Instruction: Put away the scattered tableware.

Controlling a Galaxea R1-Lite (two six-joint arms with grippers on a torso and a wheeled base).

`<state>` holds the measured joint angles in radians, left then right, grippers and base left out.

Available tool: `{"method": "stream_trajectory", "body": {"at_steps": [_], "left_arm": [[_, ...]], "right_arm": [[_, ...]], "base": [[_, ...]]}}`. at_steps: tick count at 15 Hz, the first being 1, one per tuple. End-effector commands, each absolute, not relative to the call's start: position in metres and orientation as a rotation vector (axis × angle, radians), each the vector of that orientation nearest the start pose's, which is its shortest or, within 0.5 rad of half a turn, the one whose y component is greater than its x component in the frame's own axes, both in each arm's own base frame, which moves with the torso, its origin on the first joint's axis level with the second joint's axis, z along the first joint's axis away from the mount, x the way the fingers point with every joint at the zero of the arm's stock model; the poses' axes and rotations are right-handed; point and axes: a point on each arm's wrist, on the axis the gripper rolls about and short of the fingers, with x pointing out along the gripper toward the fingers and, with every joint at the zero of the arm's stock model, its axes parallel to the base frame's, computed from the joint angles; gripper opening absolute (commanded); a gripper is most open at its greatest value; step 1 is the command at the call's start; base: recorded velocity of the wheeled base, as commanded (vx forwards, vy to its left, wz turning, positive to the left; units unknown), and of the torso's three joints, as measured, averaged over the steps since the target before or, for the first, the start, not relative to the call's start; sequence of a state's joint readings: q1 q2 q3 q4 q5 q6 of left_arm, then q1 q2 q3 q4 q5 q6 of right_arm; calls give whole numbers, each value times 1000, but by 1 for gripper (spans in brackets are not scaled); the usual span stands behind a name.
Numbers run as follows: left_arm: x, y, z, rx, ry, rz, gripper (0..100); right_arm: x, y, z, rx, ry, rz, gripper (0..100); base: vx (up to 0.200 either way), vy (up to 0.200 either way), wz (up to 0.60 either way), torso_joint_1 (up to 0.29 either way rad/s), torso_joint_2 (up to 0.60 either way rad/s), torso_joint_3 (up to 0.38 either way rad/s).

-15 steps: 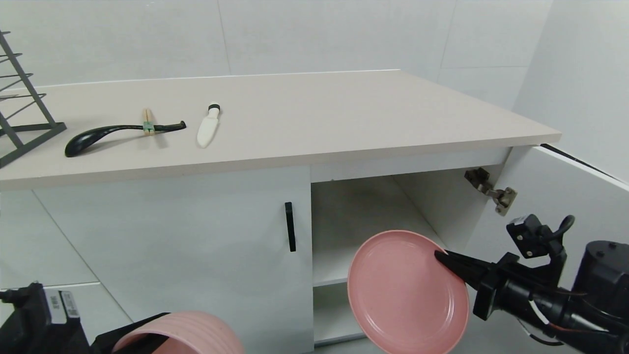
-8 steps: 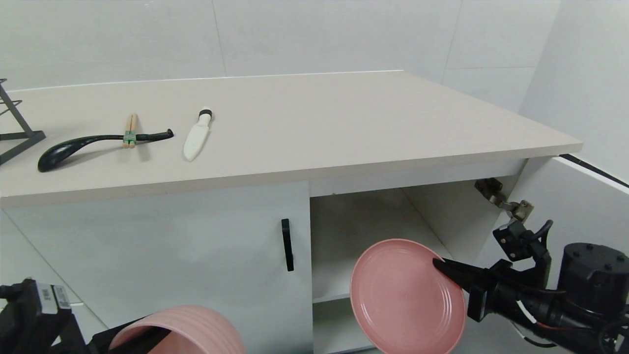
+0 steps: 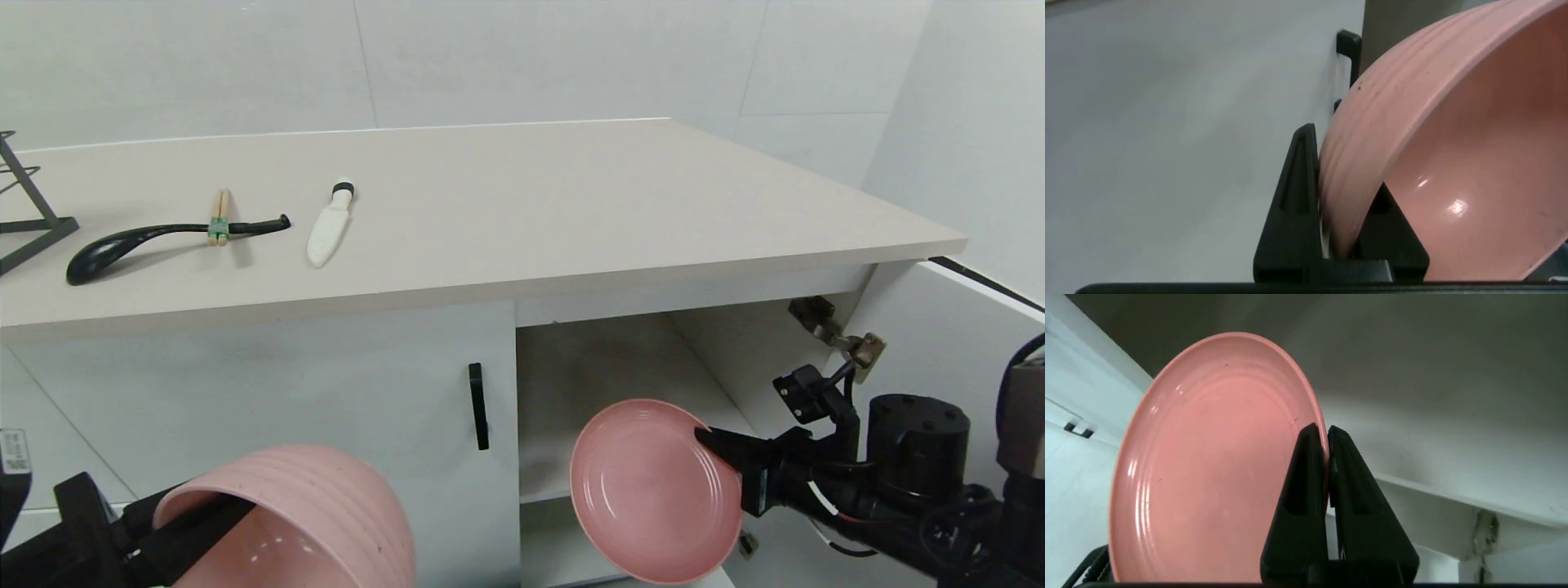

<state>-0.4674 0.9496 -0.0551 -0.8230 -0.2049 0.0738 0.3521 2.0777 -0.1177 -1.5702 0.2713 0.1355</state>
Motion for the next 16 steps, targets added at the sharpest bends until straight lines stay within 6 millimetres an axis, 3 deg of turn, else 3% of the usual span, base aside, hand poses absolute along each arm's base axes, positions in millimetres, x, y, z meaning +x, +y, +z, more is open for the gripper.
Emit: {"method": "stream_trajectory", "body": {"at_steps": [1,6,11,16], "left_arm": [[80,-46,149,79,34,-675,0],[80,-45,146,81,44,-675,0],[80,-45,146,81,50,-676,0],[80,-45,146,81,50,-676,0]], "right_arm": [[240,94,16,113,472,581,0],[266,98,-9,118,490,561,0],[297,87,-37,133,491,497,0],[315,91,-50,134,464,497,0]], "base": [[0,0,0,0,0,0],[0,0,0,0,0,0],[0,0,0,0,0,0],[0,0,0,0,0,0]]}}
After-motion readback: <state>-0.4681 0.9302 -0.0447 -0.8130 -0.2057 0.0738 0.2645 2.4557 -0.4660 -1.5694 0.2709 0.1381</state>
